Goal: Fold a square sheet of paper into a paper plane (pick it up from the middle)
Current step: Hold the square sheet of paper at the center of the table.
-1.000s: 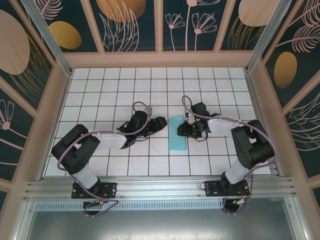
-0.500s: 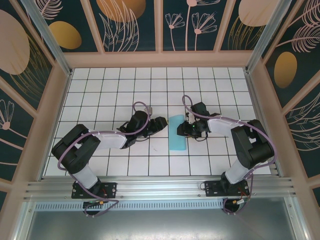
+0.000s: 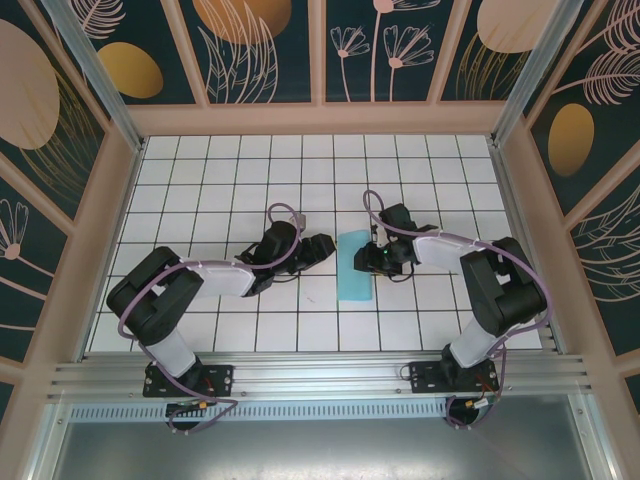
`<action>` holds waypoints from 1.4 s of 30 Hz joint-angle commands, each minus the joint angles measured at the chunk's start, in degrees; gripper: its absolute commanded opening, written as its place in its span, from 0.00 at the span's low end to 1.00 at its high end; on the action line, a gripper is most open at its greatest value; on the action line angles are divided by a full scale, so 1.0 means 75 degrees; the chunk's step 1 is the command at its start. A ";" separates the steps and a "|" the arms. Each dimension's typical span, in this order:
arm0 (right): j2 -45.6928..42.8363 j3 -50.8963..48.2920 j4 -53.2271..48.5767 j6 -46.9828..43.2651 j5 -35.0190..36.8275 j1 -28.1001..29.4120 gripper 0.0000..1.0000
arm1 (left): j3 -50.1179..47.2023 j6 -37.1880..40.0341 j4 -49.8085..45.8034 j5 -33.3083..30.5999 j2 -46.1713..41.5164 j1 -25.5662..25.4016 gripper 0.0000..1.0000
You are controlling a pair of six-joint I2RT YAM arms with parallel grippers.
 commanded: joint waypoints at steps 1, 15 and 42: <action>0.0565 -0.0046 -0.0027 0.0053 0.0690 0.0183 0.49 | 0.0208 0.0109 -0.0019 0.0075 0.0084 -0.0038 0.54; 0.0447 0.0309 -0.0293 -0.0155 0.0729 0.0272 0.50 | 0.0173 0.0087 0.0007 0.0063 0.0070 -0.0038 0.54; 0.0984 0.0522 -0.0627 -0.0475 0.1096 0.0276 0.50 | 0.0232 0.0083 0.0063 0.0239 0.0163 -0.0039 0.54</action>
